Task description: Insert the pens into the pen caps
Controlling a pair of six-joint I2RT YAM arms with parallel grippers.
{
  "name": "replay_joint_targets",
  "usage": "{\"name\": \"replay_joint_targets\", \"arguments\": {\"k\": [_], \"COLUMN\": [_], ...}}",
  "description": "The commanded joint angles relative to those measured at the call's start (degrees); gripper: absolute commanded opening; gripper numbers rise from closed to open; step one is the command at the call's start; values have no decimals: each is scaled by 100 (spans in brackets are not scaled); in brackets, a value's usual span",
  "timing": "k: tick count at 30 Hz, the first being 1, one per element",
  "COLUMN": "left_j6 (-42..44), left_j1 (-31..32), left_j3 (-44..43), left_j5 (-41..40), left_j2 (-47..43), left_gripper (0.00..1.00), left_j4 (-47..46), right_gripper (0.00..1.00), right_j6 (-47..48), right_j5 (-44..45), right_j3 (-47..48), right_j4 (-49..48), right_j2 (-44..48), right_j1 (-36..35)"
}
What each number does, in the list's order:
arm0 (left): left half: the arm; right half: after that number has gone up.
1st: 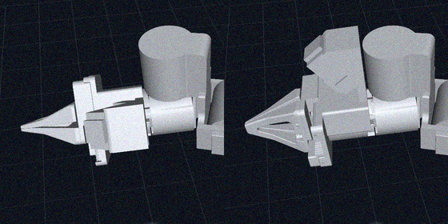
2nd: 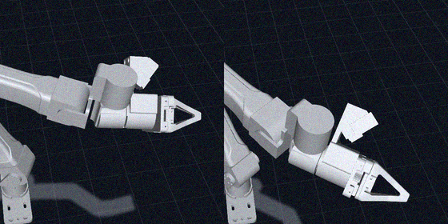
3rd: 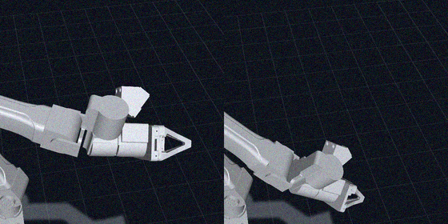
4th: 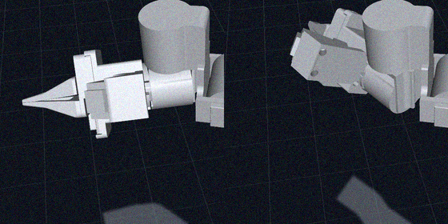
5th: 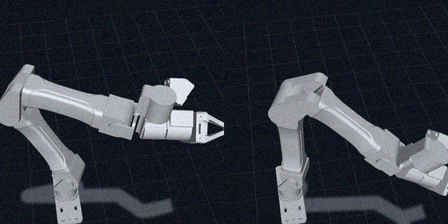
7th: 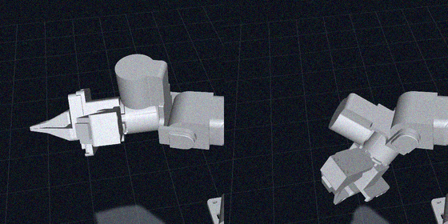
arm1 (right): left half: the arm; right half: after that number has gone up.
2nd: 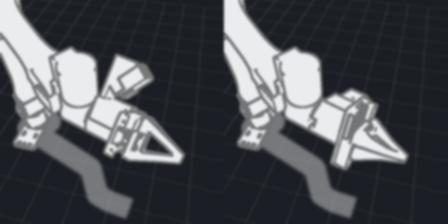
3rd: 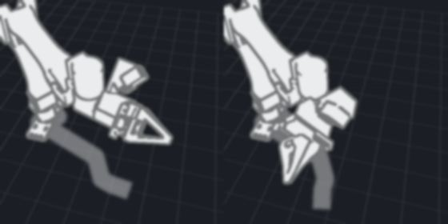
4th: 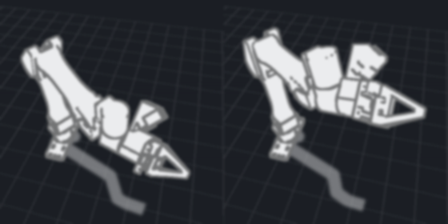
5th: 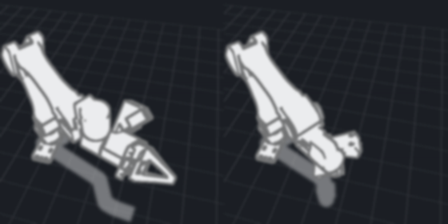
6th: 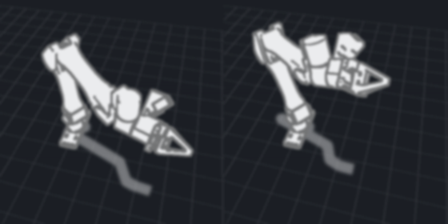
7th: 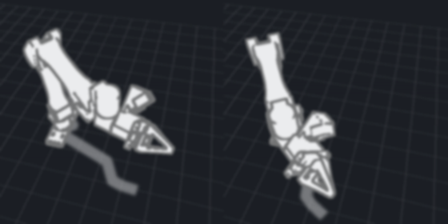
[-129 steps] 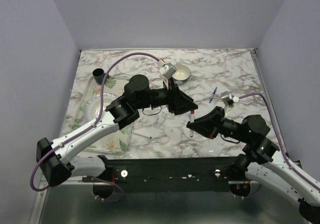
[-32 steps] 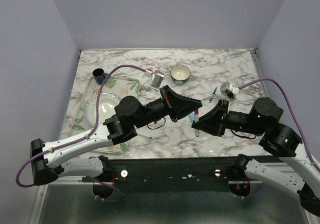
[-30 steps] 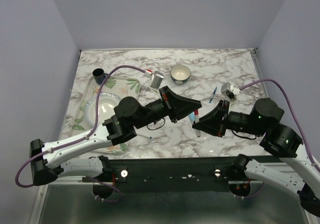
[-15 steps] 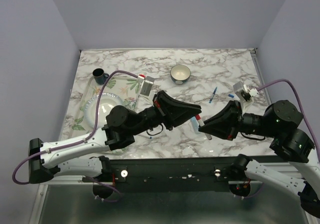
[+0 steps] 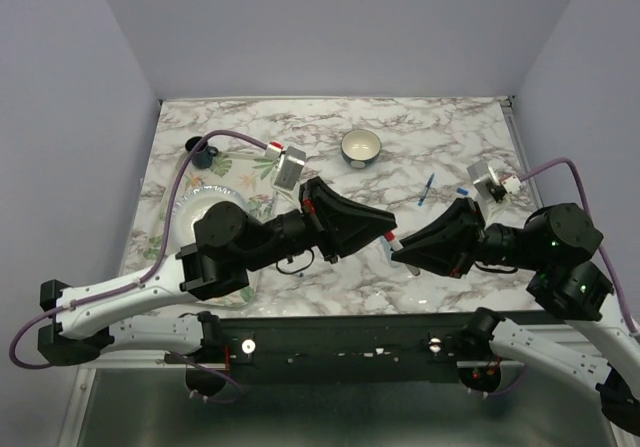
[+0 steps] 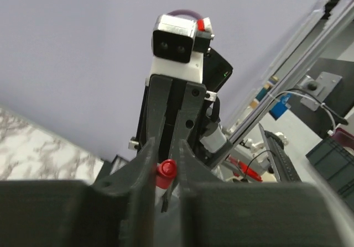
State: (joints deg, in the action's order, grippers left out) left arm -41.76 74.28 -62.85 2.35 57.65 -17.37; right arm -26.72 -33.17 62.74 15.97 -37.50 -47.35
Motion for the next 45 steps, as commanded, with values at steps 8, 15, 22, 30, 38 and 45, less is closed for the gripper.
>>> {"name": "replay_joint_targets", "arguments": {"k": [8,15,22,30,38,45], "left_j6": [817,1292,1802,2066,2145,2119], "left_j1": [-379,-432,-423,-432,-388,-309], "left_j3": [-965,-845,246,1669,1820,1820], "left_j5": [-374,-1447,-2580,-3969,-4796,-4981], "left_j2": [-394,-798,-1694,-2977,-3918,-4209], "left_gripper": [64,99,99,99,99,99], "left_j4": [2657,3213,3345,3617,3766,3820], "right_gripper": [1,1,1,1,6,18], "right_j6": [-307,-675,-1124,-1643,-1467,-1494], "right_j5": [1357,2112,3656,4318,4608,4934], "right_j3": [-1895,-2626,-3153,-3295,-2865,-2495], "right_j4": [-1377,-1421,-1254,-1500,-1685,-1614], "right_j2": [514,595,-159,-2181,-3904,-4635], "right_j1": [227,226,227,209,183,112]}}
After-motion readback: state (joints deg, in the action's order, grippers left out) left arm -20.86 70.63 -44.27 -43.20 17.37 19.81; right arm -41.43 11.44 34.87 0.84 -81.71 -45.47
